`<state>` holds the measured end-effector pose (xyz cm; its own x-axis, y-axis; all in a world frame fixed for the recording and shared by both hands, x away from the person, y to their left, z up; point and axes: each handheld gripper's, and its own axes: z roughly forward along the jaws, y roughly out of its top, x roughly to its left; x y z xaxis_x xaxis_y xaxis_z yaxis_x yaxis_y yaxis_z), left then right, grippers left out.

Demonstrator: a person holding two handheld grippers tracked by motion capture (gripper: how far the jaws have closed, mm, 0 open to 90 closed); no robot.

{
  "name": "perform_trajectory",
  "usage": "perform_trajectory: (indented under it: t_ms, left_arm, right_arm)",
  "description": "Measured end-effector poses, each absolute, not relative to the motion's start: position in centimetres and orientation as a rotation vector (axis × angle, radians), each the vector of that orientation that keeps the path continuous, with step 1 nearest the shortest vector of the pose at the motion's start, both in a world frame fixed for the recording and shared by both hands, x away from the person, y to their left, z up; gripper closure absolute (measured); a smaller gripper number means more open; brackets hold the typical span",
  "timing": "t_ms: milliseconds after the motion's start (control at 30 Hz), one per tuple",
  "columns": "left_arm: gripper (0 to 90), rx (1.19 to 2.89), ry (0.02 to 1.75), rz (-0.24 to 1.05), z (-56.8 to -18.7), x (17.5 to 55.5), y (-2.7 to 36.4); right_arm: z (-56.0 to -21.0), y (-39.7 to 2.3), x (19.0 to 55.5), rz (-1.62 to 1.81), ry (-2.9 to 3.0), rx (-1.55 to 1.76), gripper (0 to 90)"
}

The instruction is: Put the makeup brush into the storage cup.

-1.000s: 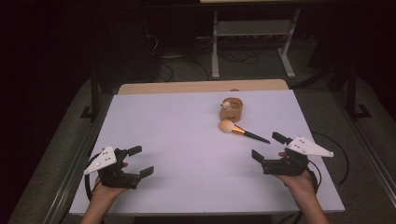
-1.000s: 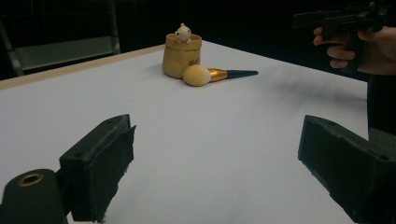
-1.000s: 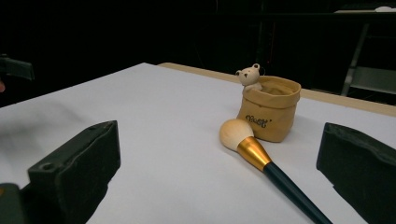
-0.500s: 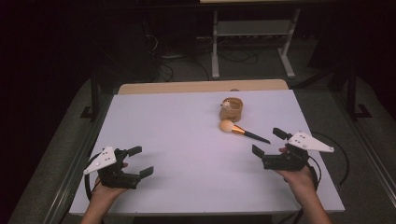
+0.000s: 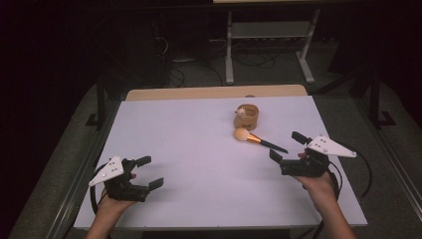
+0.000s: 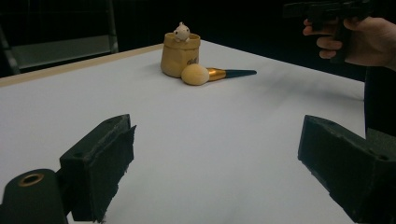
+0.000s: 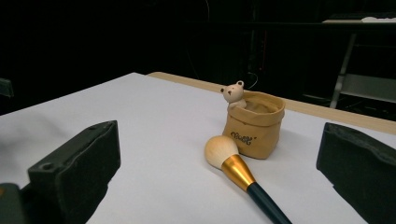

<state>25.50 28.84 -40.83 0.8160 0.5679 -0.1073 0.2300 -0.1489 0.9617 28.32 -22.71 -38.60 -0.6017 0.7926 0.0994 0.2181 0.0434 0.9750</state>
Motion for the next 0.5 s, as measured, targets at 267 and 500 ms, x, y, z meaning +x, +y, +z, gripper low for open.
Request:
perform_trajectory:
  t_ms: [267,500]
  left_arm:
    - [10.0,1.726,0.619,0.328,-40.83,25.47,28.84]
    - [10.0,1.724,0.62,0.326,-40.87,25.49,28.86]
  right_arm:
    - [-38.36,-22.58,28.84,1.587,1.848,1.007,0.0]
    - [-38.41,-22.38,29.35,1.584,1.85,1.011,0.0]
